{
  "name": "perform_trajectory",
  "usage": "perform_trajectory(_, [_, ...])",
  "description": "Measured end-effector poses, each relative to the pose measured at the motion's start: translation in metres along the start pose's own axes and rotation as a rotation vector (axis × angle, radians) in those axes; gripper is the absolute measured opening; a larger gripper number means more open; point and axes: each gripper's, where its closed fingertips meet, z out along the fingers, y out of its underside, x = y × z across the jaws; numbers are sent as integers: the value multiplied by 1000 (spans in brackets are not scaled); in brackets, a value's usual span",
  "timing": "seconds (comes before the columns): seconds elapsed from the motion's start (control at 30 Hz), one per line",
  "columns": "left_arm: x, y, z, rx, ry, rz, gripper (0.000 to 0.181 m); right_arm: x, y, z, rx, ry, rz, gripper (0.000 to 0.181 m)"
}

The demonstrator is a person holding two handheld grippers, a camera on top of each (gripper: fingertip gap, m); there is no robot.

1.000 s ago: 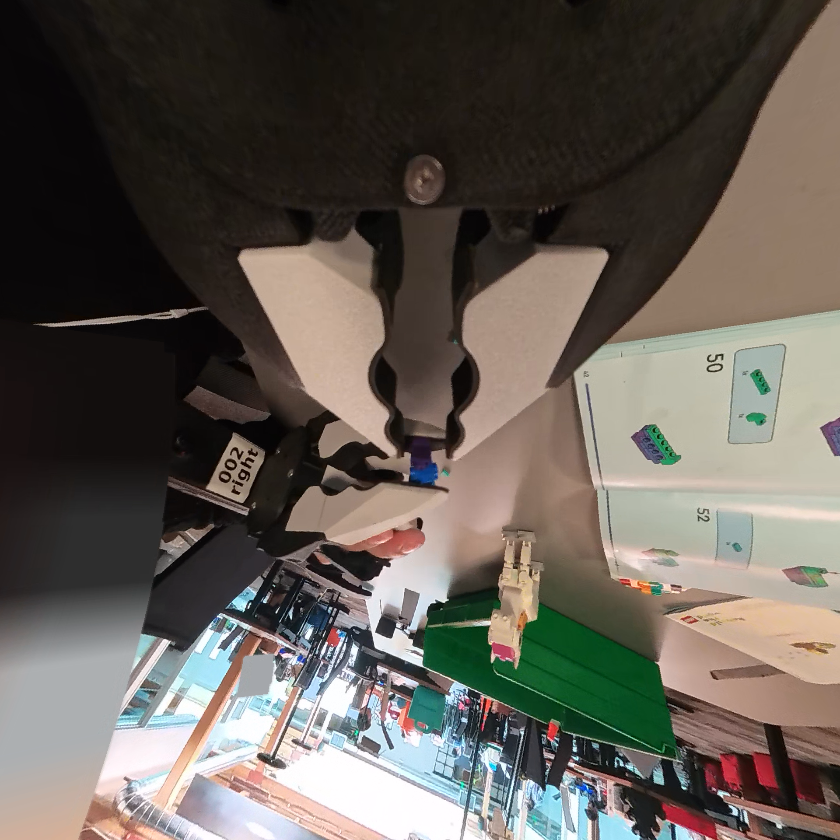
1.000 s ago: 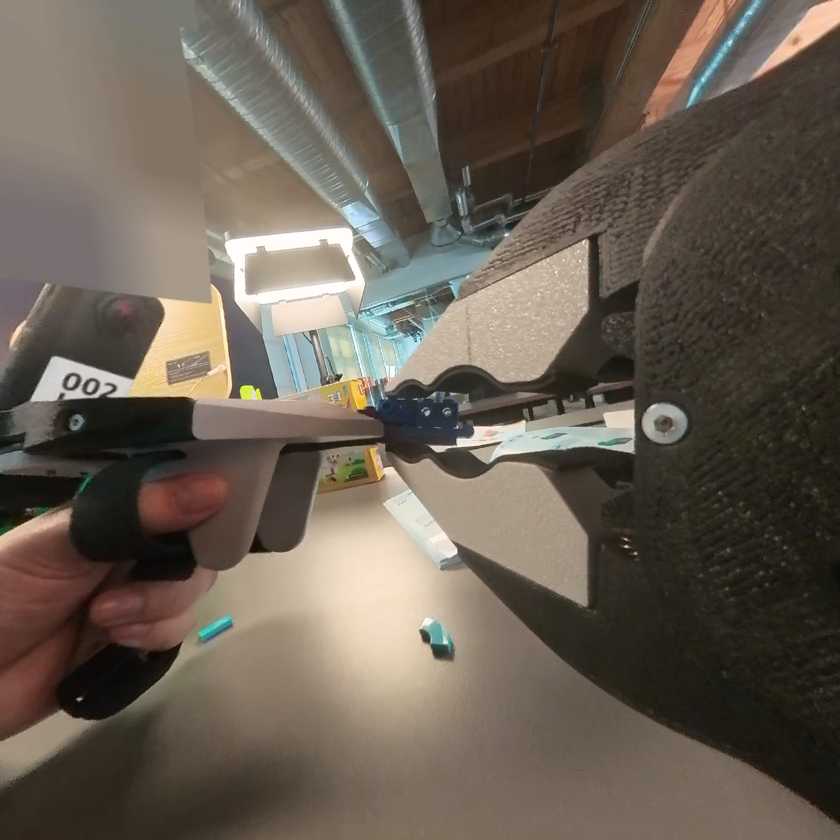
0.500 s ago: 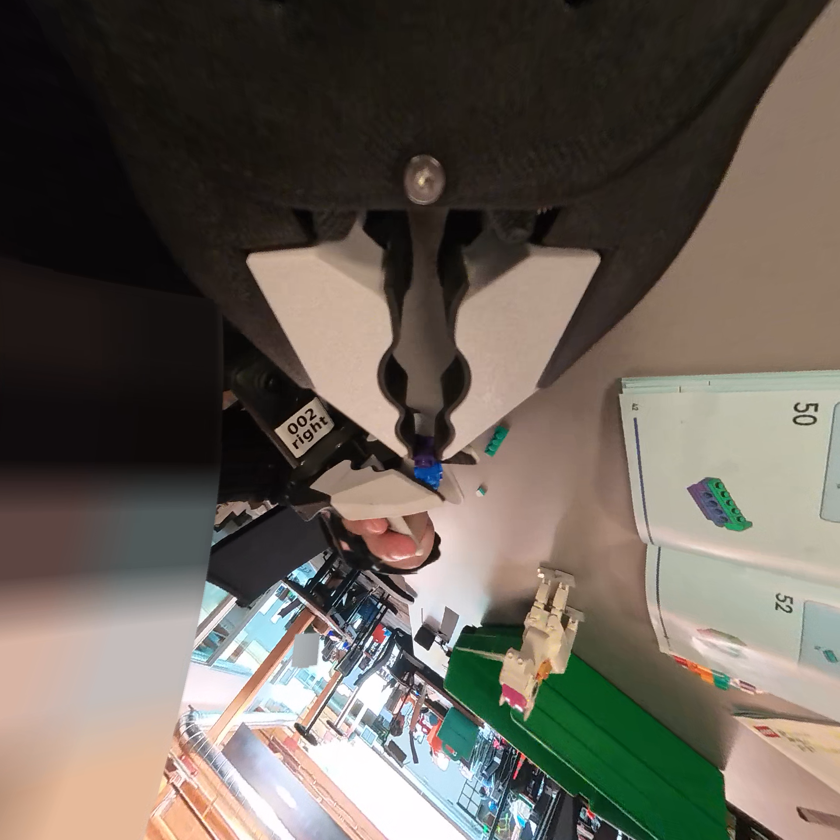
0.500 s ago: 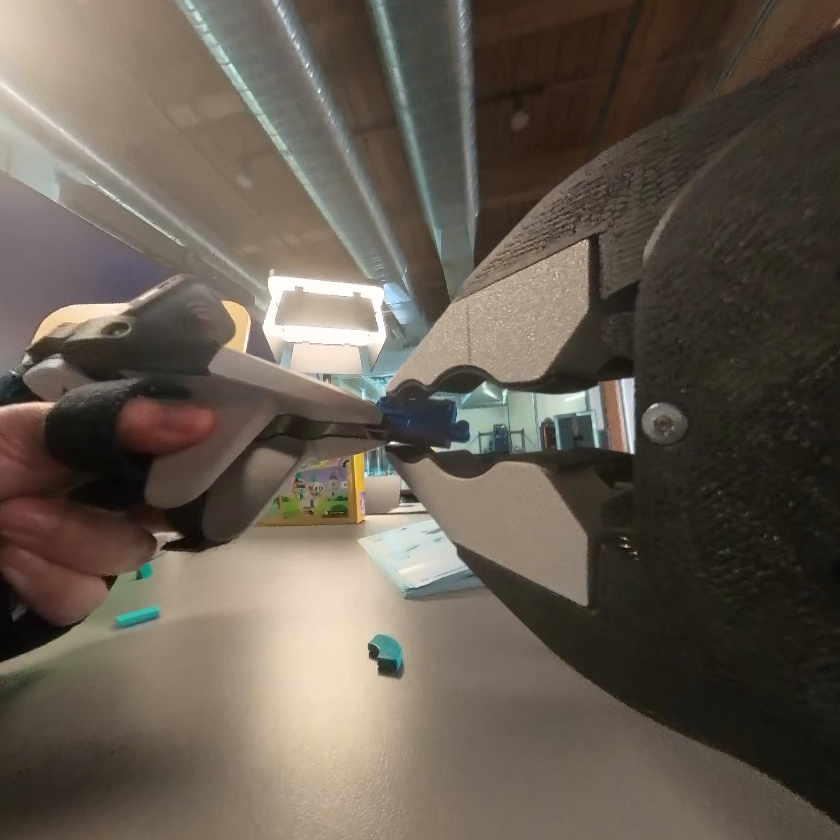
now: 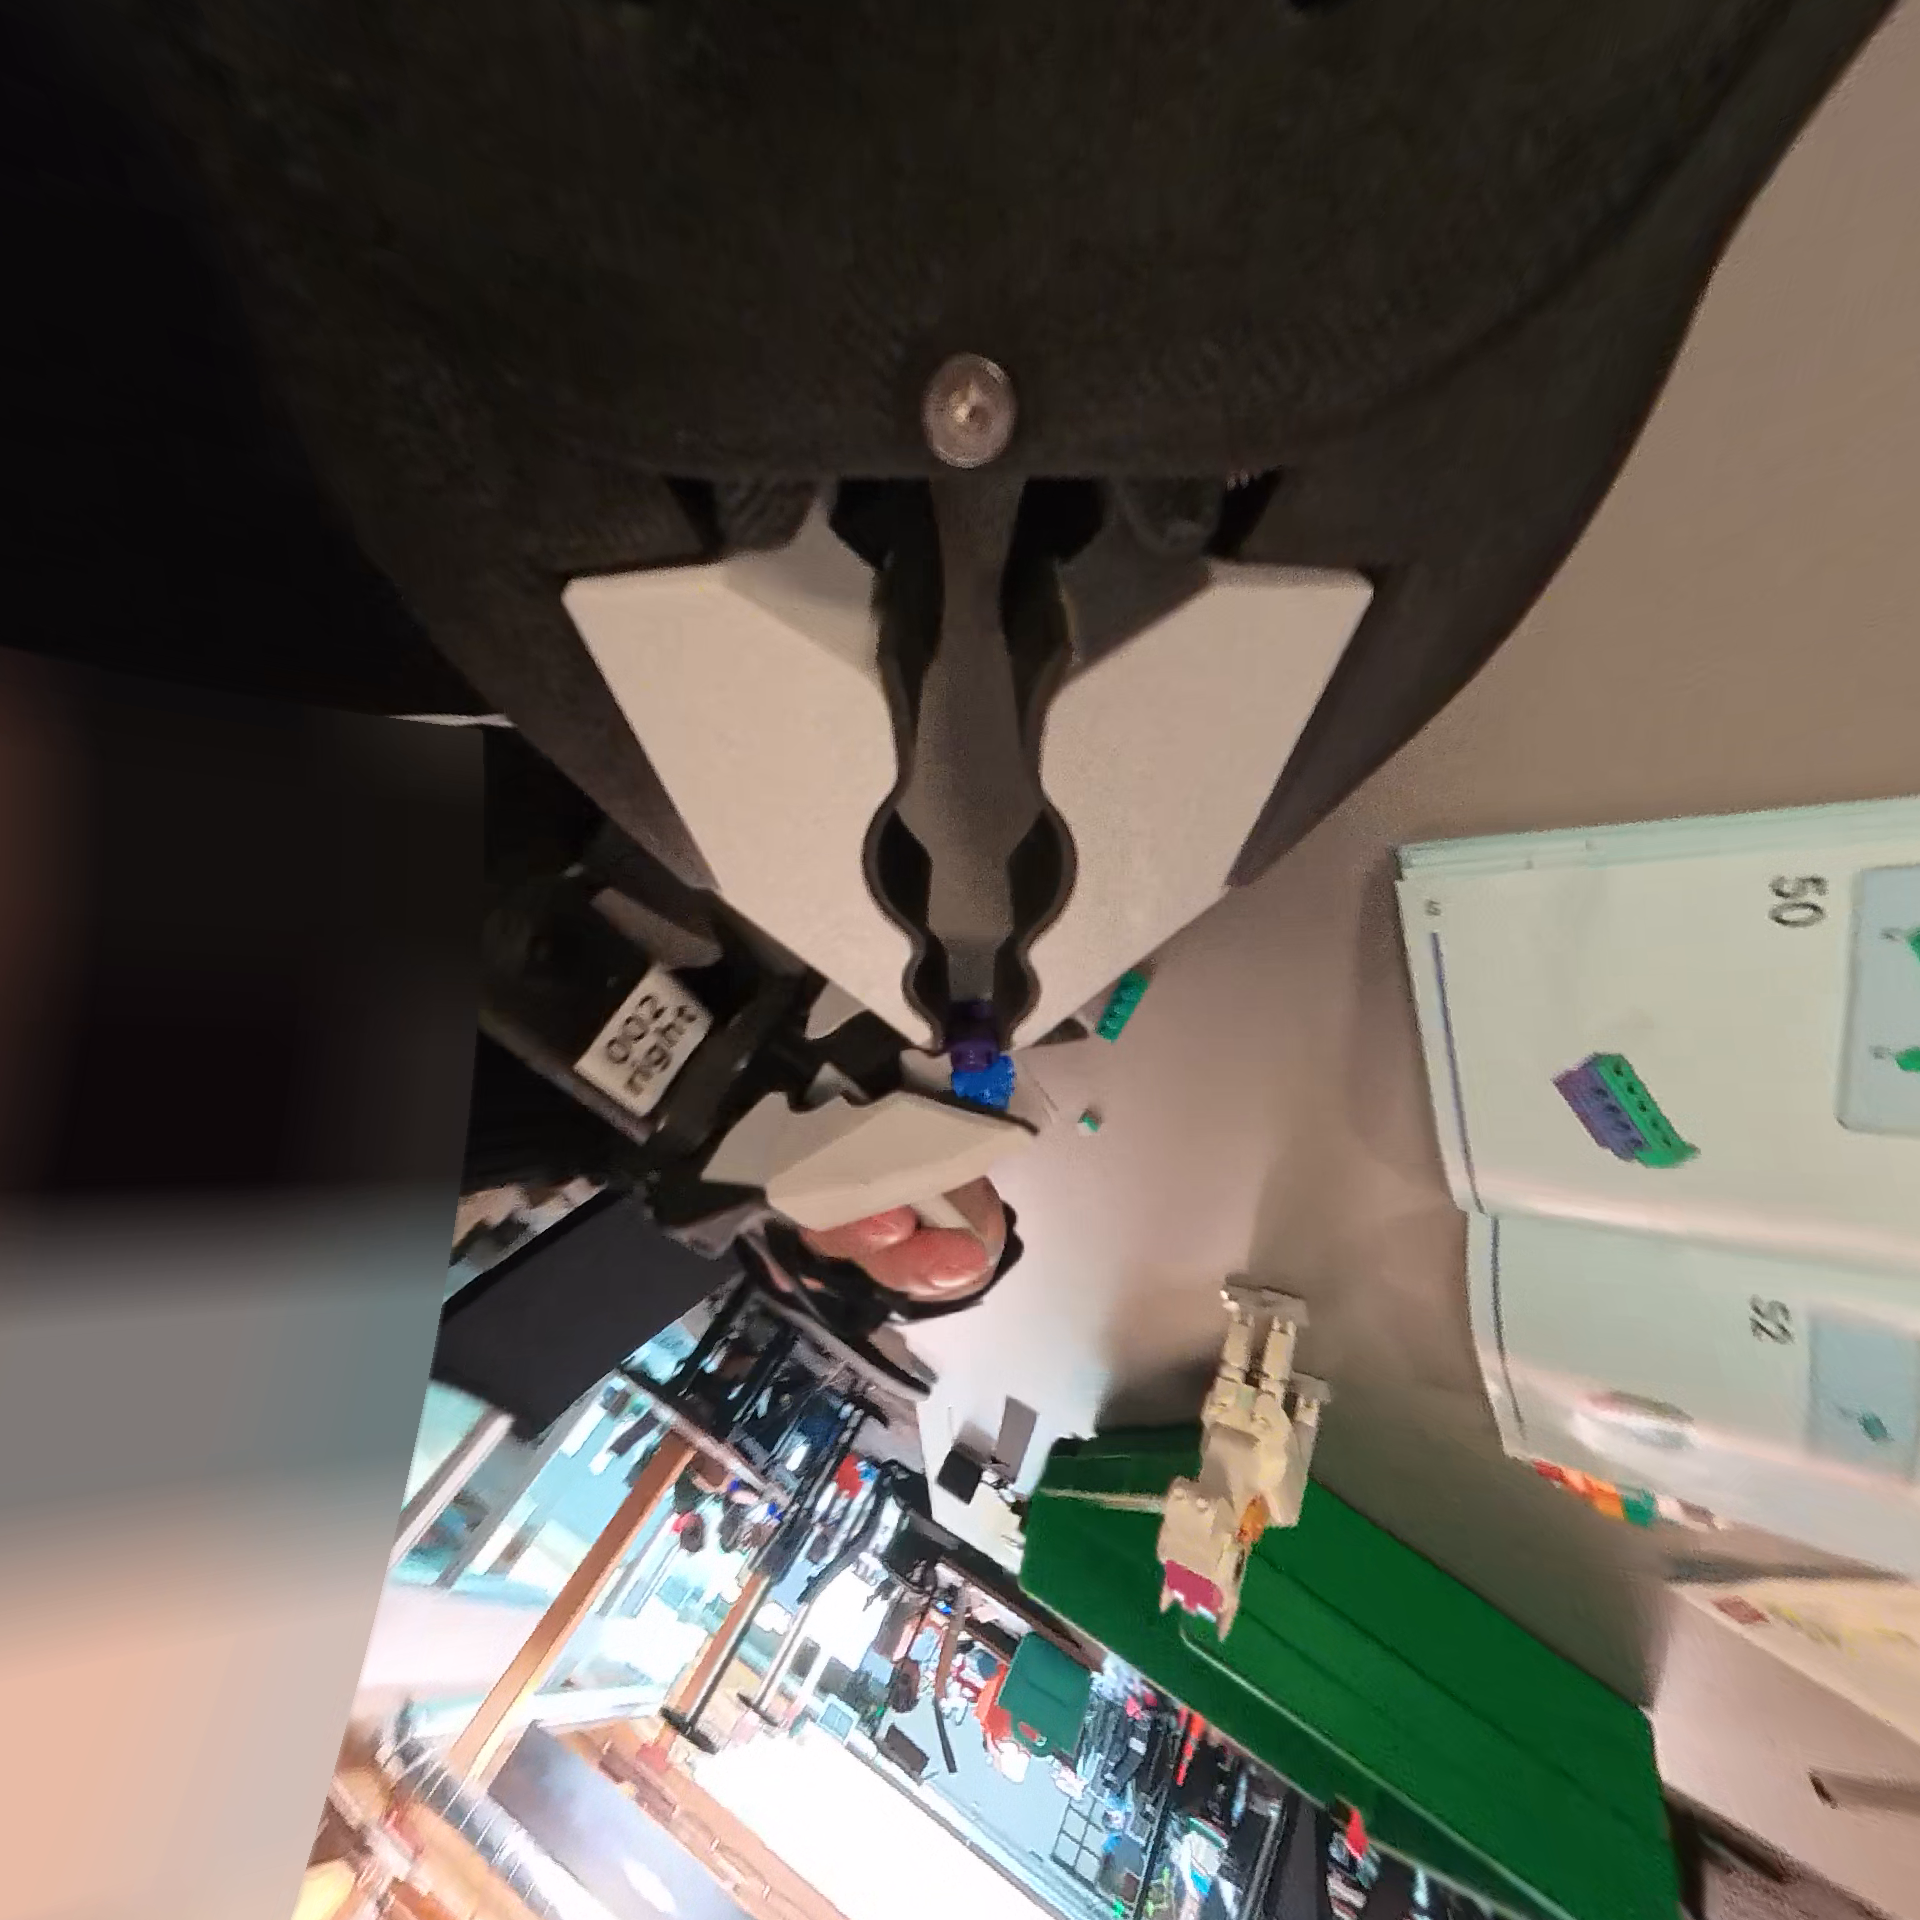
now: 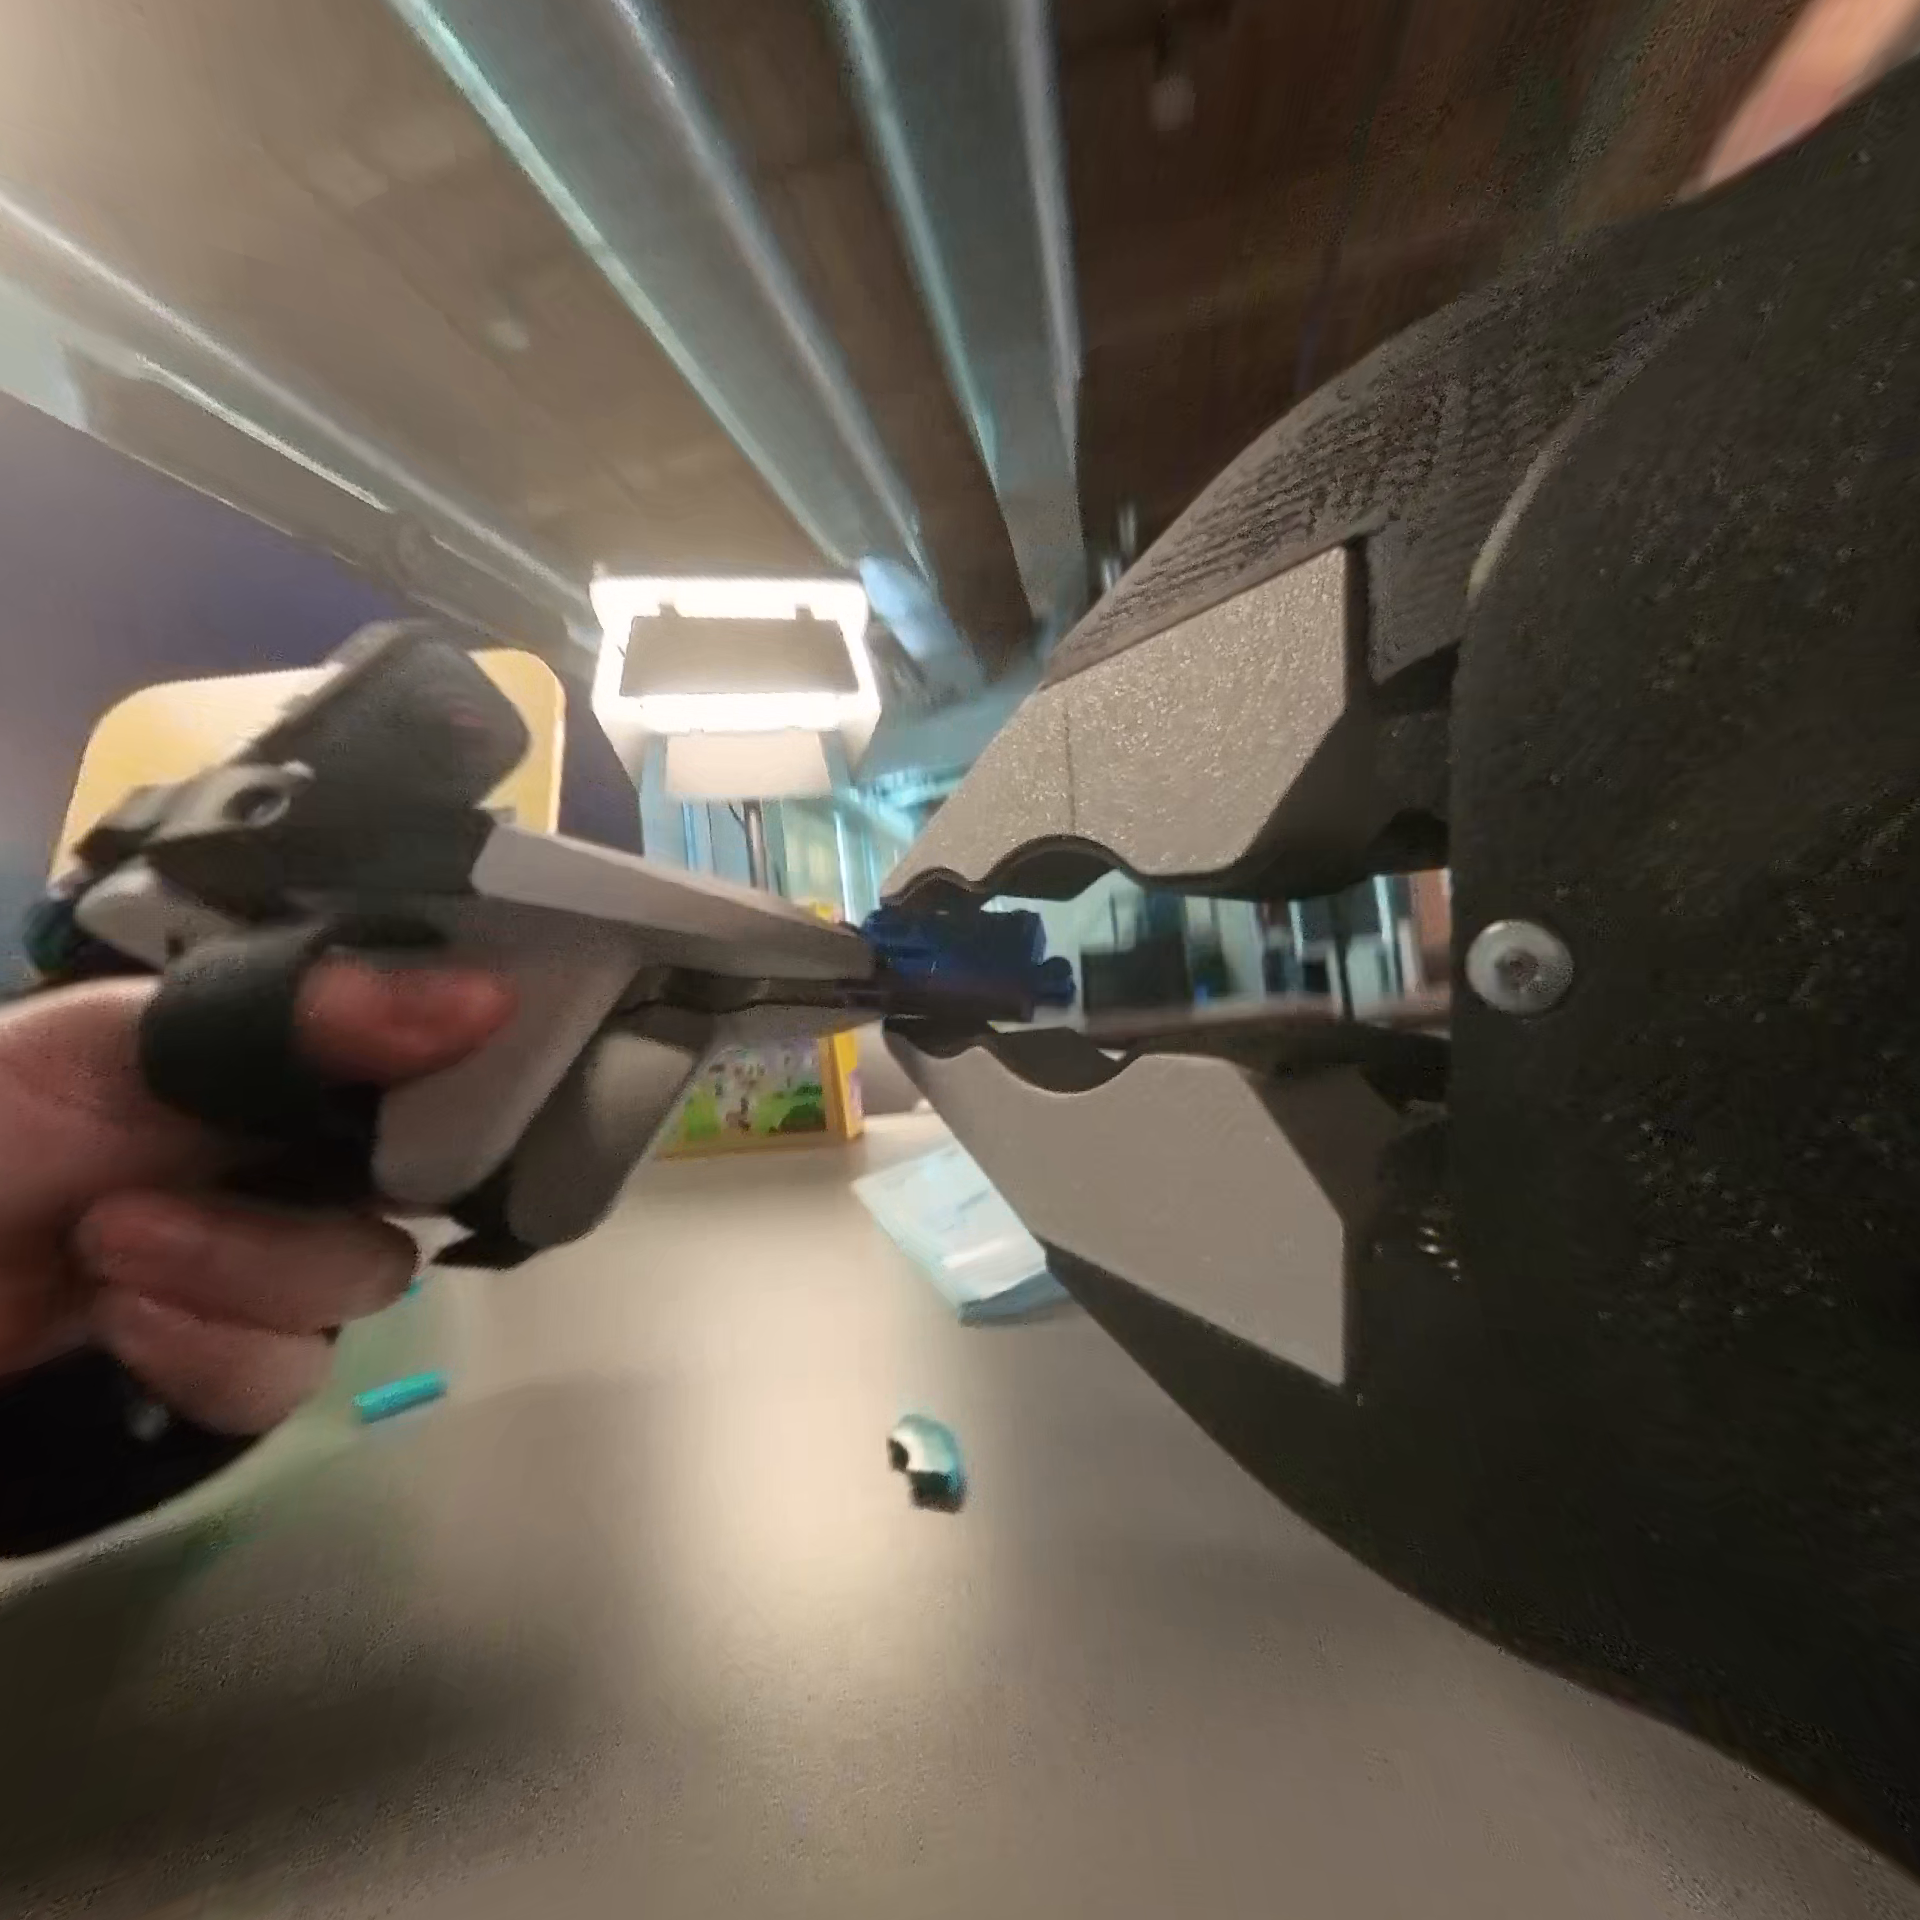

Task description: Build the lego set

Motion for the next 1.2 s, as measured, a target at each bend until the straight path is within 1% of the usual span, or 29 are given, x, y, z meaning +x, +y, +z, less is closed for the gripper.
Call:
perform_trajectory(0.03, [-1, 0, 0, -7, -33, 52, 7, 0, -1, 0, 8, -23, 63, 18])
perform_trajectory(0.1, [-3, 2, 1, -27, -91, 154, 8, -1, -3, 0, 24, -63, 160, 19])
perform_trajectory(0.17, [-5, 2, 1, -36, -129, 214, 8, -2, -4, -1, 31, -79, 196, 19])
perform_trajectory(0.23, [-7, 3, 1, -38, -137, 222, 8, -4, -3, -1, 33, -101, 226, 19])
perform_trajectory(0.37, [-7, 3, 1, -24, -113, 170, 8, -5, -3, -1, 42, -124, 274, 18])
perform_trajectory(0.47, [-6, 1, 1, -3, -84, 112, 8, -3, -4, -1, 44, -100, 226, 18])
perform_trajectory(0.6, [-4, -2, 0, 29, -43, 36, 7, 2, -5, -1, 25, -23, 88, 18])
perform_trajectory(0.73, [2, -5, -1, 45, -11, 5, 7, 7, -9, -4, 9, 49, -55, 17])
perform_trajectory(0.8, [3, -4, -1, 41, -9, 5, 7, 7, -10, -5, 8, 57, -91, 17])
perform_trajectory(0.97, [7, -4, -1, 33, -5, 64, 7, 9, -12, -6, 28, 16, 33, 16])
perform_trajectory(1.07, [7, -4, -1, 30, 3, 89, 7, 9, -13, -7, 59, -28, 144, 16])
perform_trajectory(1.13, [5, -5, -1, 37, 5, 69, 7, 7, -12, -6, 75, -84, 283, 17])
perform_trajectory(1.2, [4, -5, -1, 45, 13, 40, 7, 7, -11, -5, 82, -99, 341, 16])
